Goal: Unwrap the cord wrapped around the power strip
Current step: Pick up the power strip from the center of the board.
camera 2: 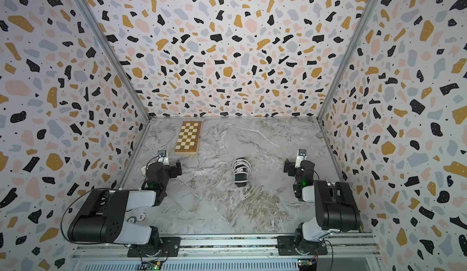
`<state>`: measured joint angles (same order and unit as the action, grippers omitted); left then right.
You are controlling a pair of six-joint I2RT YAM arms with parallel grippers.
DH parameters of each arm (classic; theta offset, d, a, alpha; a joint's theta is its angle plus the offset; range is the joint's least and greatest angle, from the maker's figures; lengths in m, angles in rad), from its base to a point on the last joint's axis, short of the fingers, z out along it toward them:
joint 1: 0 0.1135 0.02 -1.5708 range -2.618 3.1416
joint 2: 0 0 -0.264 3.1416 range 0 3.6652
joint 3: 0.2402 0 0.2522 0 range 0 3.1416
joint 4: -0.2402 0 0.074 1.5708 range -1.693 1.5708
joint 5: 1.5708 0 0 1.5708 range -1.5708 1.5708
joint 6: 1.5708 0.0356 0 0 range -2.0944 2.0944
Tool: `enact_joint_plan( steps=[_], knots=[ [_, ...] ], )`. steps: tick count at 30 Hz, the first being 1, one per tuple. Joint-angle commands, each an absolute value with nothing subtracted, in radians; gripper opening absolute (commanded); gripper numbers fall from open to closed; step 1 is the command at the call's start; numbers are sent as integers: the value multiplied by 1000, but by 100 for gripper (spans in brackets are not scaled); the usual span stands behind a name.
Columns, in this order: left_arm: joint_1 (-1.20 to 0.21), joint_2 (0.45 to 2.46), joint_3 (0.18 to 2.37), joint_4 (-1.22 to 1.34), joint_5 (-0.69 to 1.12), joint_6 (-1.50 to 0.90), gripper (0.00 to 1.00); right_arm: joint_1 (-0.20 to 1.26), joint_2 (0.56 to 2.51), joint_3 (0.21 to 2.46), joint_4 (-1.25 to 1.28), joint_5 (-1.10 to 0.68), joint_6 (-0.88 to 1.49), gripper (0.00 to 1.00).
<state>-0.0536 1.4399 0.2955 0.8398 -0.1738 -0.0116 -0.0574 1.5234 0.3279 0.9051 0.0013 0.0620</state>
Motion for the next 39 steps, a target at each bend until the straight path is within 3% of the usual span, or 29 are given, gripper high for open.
enact_joint_plan(
  steps=[1,5,21,23,25,28,33,36,39],
  knots=[
    [-49,1442,317,883,-173,-17,99,-54,1510,296,979,100,106,100],
    [-49,1442,313,891,-173,-16,99,-54,1508,238,1086,151,121,100],
    [-46,1439,307,896,-175,-16,99,-54,1511,323,934,73,92,100],
    [-47,1396,299,888,-170,-10,99,-54,1489,292,980,97,99,93],
    [-49,1293,316,772,-192,-20,99,-54,1389,266,944,124,105,93],
    [-61,1106,384,544,-238,-87,99,-54,1214,329,675,159,135,99],
    [-56,975,492,404,-305,-303,99,-57,1170,395,552,252,410,99],
    [-41,971,595,168,-357,-423,99,-60,1152,345,587,136,502,99],
    [-29,997,558,220,-249,-526,99,-61,1127,372,461,-34,591,96]
  ],
)
